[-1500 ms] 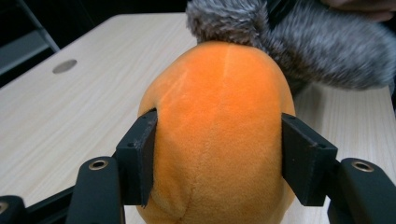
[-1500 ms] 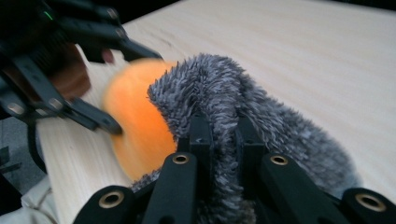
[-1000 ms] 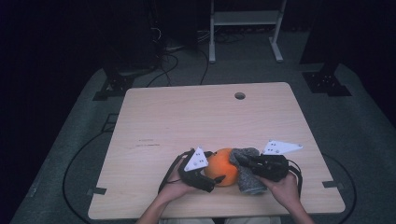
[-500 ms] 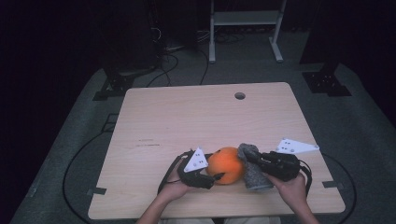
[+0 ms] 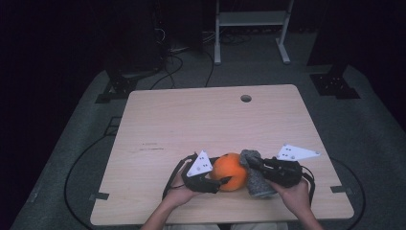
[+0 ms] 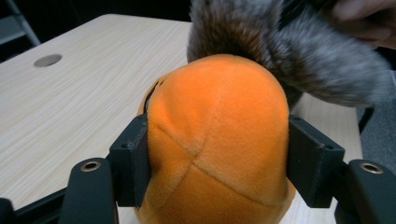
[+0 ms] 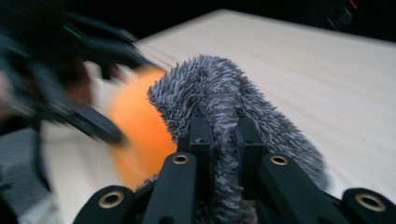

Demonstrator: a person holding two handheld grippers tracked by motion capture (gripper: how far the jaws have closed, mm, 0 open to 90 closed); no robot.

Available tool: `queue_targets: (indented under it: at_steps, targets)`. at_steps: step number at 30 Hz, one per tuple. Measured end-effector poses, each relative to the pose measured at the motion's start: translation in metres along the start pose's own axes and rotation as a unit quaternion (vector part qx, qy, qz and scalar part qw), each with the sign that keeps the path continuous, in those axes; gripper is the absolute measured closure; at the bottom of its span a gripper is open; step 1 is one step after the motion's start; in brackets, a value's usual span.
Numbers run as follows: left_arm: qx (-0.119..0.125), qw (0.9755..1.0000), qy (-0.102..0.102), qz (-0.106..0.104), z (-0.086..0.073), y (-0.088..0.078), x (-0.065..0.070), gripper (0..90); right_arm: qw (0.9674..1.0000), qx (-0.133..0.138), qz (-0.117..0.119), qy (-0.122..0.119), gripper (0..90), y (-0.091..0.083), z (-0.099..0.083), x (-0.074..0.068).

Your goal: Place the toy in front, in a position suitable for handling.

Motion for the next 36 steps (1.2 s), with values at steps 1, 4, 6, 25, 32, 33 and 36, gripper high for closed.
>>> queue_targets:
  at_steps: [1, 4, 6, 25, 32, 33, 36]
  targets:
    - [0.006, 1.0, 0.0, -0.003, 0.002, 0.0, 0.002, 32.5, 0.9999, 0.002, 0.005, -0.009, 80.3, 0.002, 0.003, -0.006]
    - [0.012, 0.9999, -0.002, -0.002, 0.005, -0.003, 0.004, 32.7, 0.9996, -0.006, -0.004, -0.025, 80.3, 0.006, 0.002, -0.009]
    - [0.019, 0.9998, -0.01, -0.003, 0.005, -0.005, 0.002, 32.8, 0.9995, -0.023, -0.016, -0.012, 80.4, 0.008, -0.006, 0.0]
    - [0.015, 0.9998, -0.011, 0.009, 0.005, -0.008, -0.002, 34.2, 0.9994, -0.032, -0.012, 0.003, 80.3, 0.015, -0.013, 0.006]
    - [0.013, 0.9998, -0.009, 0.016, 0.002, -0.009, -0.003, 33.0, 0.9996, 0.006, 0.016, -0.024, 80.2, 0.014, 0.01, -0.015]
    - [0.009, 0.9998, -0.007, 0.018, 0.002, -0.009, -0.002, 32.4, 0.9993, 0.0, 0.015, -0.033, 80.2, 0.017, 0.01, -0.018]
    - [0.008, 0.9999, -0.007, 0.012, 0.002, -0.006, -0.001, 25.2, 0.9995, 0.001, 0.023, -0.022, 80.3, 0.024, 0.002, -0.014]
Point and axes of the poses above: each handheld gripper's, and its own axes: y roughly forward along the jaws, z roughly out of its top, x roughly to its right, the point moved 4 cm from there along y, roughly forward along the jaws, and after that the axes turned 5 degrees about -y, right-handed, at the moved point
